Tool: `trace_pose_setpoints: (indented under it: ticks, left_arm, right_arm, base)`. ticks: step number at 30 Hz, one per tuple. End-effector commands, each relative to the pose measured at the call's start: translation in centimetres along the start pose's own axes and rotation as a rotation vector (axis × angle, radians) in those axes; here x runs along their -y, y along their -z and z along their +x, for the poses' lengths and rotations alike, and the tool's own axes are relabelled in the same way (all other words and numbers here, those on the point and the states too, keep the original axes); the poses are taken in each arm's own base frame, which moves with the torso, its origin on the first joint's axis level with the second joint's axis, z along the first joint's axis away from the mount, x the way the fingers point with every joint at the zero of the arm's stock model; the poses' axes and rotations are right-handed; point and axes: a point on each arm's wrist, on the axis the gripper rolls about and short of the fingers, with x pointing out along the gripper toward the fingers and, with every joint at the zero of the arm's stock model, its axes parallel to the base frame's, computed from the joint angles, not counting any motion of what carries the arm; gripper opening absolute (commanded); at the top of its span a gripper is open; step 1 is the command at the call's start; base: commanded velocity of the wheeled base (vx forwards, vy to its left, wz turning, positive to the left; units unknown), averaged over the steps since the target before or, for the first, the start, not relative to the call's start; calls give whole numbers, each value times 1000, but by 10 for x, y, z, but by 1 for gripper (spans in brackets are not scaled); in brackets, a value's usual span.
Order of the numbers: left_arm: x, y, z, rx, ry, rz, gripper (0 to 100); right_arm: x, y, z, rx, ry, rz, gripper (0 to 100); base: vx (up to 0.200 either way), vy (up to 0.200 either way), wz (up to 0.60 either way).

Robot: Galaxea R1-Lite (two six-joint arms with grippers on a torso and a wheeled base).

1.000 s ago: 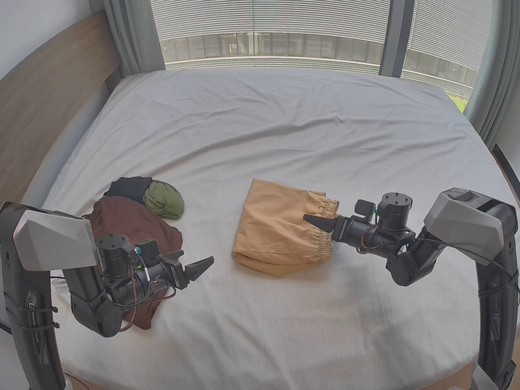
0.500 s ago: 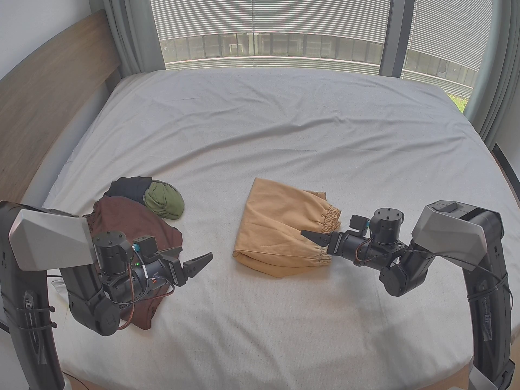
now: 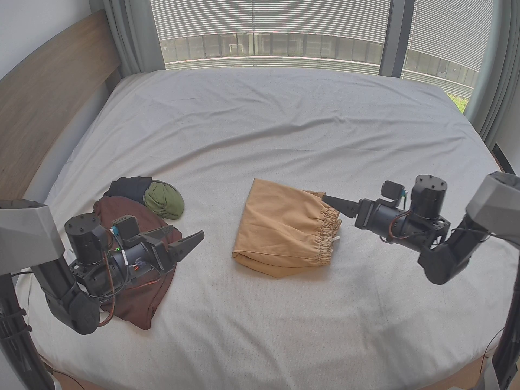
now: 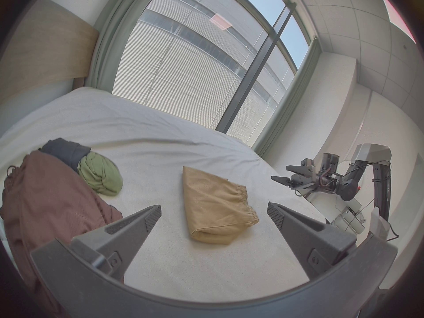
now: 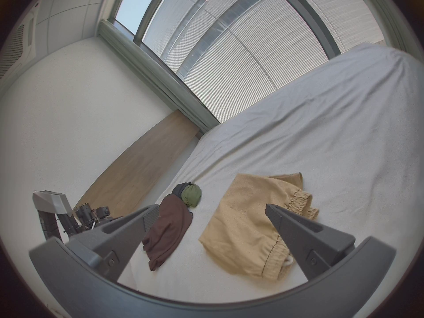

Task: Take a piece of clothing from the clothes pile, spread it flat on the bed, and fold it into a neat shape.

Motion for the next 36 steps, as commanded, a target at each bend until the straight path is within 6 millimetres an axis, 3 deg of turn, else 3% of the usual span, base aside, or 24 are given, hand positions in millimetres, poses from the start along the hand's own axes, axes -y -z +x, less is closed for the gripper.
trace_pose_setpoints:
  ticks: [1,8,14,26,36]
  left_arm:
    - [32,-33,-49,93,44,38,100]
    - [52,-28,-89,72,101,48,100]
    - [69,-25,-124,80,144,66,100]
    - [86,-33,-173,120,91,77,100]
    - [105,-17,-217,84,82,55,100]
  right_arm:
    - [-62,-29,-94,48,-4,-102,100]
    - [-71,-9,-153,29,62,-191,100]
    - [-93,5,-199,61,54,-223,100]
    - [-119,18,-252,187,14,-284,100]
    - [-138,28,-292,271,13,-326,100]
  base:
    - [0,0,0]
    - [0,0,0]
    - [0,0,0]
    - [0,0,0]
    - [0,0,0]
